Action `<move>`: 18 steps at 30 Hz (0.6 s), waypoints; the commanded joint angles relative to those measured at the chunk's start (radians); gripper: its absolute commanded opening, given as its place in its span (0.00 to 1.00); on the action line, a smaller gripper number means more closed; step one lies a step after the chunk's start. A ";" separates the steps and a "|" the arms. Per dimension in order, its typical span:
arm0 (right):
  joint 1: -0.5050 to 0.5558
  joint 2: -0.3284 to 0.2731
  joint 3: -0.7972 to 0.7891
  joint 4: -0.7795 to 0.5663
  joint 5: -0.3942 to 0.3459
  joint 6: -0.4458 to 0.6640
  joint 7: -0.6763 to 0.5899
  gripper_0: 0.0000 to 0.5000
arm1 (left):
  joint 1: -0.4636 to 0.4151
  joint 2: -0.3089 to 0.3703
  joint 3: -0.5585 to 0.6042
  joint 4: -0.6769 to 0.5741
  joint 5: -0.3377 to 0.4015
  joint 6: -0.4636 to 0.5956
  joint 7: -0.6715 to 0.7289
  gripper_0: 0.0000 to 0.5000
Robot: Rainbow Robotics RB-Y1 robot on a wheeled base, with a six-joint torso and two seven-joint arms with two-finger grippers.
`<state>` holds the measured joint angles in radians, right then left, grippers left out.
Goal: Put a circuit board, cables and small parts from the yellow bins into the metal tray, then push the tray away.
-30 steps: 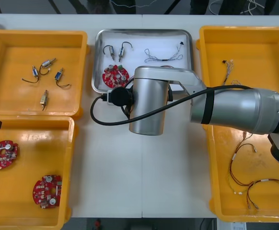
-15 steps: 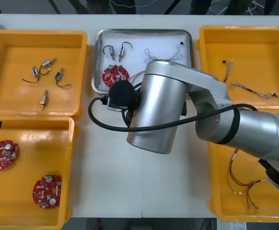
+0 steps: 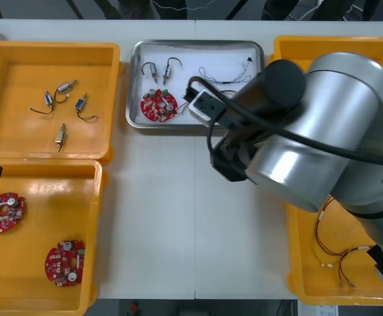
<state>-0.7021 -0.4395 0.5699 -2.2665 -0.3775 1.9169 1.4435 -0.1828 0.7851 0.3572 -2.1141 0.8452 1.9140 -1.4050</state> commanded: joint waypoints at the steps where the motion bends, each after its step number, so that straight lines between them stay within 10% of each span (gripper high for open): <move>1: 0.107 -0.073 -0.146 -0.087 -0.075 0.003 -0.107 1.00 | 0.017 0.046 0.026 -0.030 0.008 0.006 0.017 1.00; 18: 0.314 -0.131 -0.624 -0.148 -0.304 0.003 -0.207 1.00 | 0.017 0.046 0.026 -0.030 0.008 0.006 0.017 1.00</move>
<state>-0.4366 -0.5434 0.0464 -2.3745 -0.6518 1.9171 1.2921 -0.1820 0.7852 0.3573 -2.1145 0.8455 1.9140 -1.4050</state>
